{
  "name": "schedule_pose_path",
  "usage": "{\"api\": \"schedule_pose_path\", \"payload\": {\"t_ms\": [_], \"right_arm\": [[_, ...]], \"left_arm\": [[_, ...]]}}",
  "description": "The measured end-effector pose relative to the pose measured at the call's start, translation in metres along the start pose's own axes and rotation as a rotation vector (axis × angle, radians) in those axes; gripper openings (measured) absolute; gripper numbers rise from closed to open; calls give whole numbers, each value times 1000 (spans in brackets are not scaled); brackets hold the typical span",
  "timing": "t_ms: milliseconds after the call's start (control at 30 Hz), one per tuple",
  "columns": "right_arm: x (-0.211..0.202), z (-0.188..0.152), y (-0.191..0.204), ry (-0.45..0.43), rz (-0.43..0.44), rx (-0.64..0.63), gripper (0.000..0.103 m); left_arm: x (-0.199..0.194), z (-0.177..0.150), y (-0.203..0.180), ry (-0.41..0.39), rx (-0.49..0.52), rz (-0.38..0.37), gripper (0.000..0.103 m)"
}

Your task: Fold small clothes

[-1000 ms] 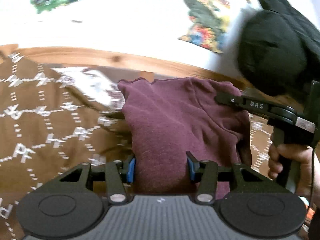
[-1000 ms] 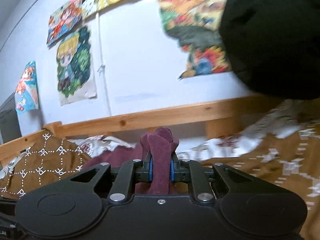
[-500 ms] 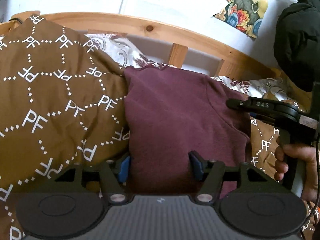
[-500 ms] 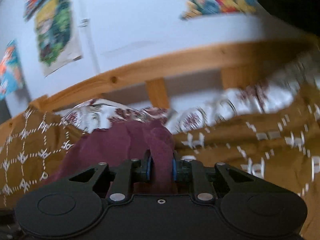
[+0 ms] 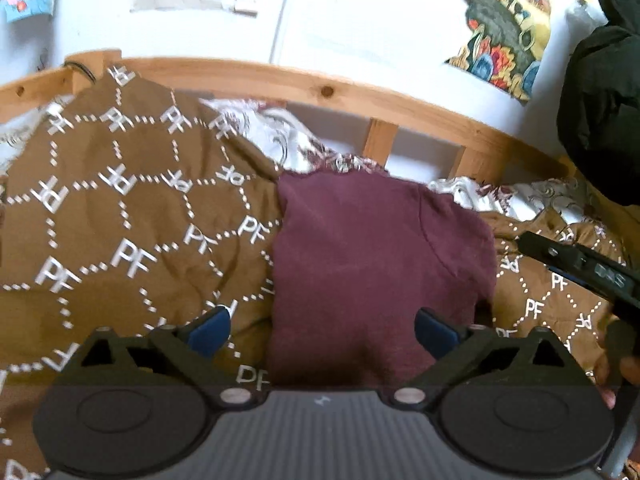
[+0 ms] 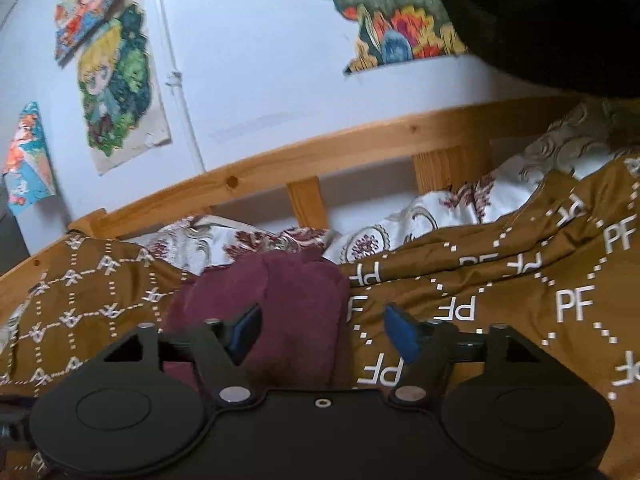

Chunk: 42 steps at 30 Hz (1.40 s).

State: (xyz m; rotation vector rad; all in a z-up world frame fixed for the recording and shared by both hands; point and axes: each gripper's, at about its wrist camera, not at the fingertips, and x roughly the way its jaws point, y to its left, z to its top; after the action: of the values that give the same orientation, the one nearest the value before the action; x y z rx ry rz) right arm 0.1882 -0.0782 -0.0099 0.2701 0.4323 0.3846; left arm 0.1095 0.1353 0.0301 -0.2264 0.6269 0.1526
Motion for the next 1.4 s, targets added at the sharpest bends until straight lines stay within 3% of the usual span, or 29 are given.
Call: {"api": "schedule_pose_path", "payload": {"t_ms": [233,467,733,1067,1400], "right_arm": [[-70,5,24,-108,40,-35,102],[-131,1,48,-147,61,-74,102],[-181,-33,67,-138,34,-125,102],[-197,-83,66,-64,-44,-152,102],[-191,-89,54,-36,-61,-109,102]], "left_arm": [[-51,3,-7,-74,-13,-7,102],[-96,-15,-7,-112,45,-5,102],[-123,-50,0,-109,88,16,102],[-113,-80,1,-45,125,24,102],[-102,-85,1,-14,123,33,102]]}}
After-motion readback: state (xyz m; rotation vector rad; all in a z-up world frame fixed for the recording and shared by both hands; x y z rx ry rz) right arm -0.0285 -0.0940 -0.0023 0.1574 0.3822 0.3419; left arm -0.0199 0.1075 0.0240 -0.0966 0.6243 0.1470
